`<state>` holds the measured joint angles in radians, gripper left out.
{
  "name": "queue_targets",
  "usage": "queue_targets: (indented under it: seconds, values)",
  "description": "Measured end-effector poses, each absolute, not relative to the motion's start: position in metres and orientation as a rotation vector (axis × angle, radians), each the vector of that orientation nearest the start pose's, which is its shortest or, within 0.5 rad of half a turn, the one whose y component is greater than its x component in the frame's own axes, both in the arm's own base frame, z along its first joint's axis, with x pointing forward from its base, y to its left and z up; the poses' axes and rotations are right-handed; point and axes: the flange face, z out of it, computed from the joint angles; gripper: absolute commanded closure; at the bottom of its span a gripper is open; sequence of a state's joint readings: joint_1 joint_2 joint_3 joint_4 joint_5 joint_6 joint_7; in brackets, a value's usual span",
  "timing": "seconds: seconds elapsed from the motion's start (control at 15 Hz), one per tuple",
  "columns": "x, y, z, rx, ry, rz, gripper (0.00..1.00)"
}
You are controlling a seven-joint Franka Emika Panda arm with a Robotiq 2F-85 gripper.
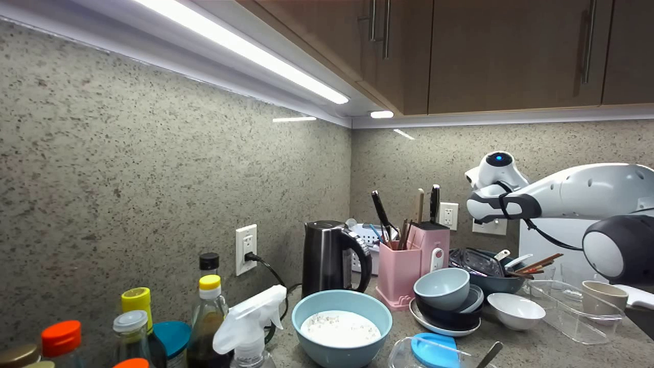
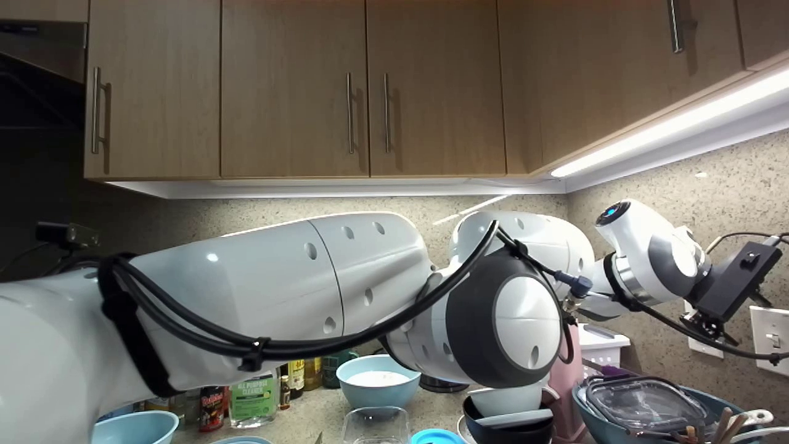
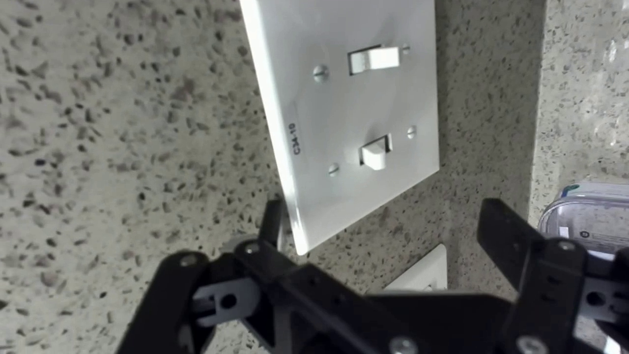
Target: Turn off the left light switch
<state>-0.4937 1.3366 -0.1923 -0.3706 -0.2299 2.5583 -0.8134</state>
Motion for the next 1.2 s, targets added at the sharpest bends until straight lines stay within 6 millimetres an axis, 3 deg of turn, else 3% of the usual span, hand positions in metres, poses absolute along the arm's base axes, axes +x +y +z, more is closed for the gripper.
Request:
queue_targets:
  seconds: [1.2]
  values:
    - [0.7391, -0.4331, 0.344, 2.205, 0.571, 0.483, 0.0]
